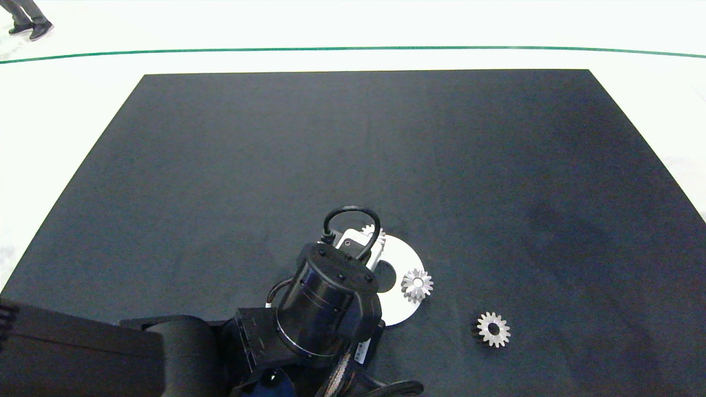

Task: Remove an incorrectly installed larger gear and replace it with the correct smaller gear

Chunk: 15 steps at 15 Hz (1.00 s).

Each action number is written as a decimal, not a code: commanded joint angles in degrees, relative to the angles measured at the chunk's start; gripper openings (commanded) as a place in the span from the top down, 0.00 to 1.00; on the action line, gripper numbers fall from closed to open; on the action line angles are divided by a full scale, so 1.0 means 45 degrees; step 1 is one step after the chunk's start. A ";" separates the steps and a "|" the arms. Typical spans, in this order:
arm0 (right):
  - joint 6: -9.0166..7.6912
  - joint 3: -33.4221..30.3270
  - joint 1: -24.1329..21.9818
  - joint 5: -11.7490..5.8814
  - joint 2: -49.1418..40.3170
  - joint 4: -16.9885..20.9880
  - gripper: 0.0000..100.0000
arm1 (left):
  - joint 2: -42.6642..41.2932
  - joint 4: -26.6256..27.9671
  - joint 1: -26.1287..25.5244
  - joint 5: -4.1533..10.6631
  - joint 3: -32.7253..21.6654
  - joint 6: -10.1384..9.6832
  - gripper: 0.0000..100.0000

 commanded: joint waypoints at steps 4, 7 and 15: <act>-0.0028 0.0001 0.0020 0.0017 0.0018 0.0024 0.00 | -0.1270 0.0071 0.0472 0.0049 0.0081 0.0601 1.00; -0.0028 0.0001 0.0177 0.0017 0.0018 0.0024 0.00 | -0.1895 0.0110 0.1448 0.0029 -0.0075 0.1090 1.00; -0.0028 0.0001 0.0196 0.0017 -0.0002 0.0024 0.00 | -0.0567 0.0247 0.3577 0.0010 -0.0661 0.1519 1.00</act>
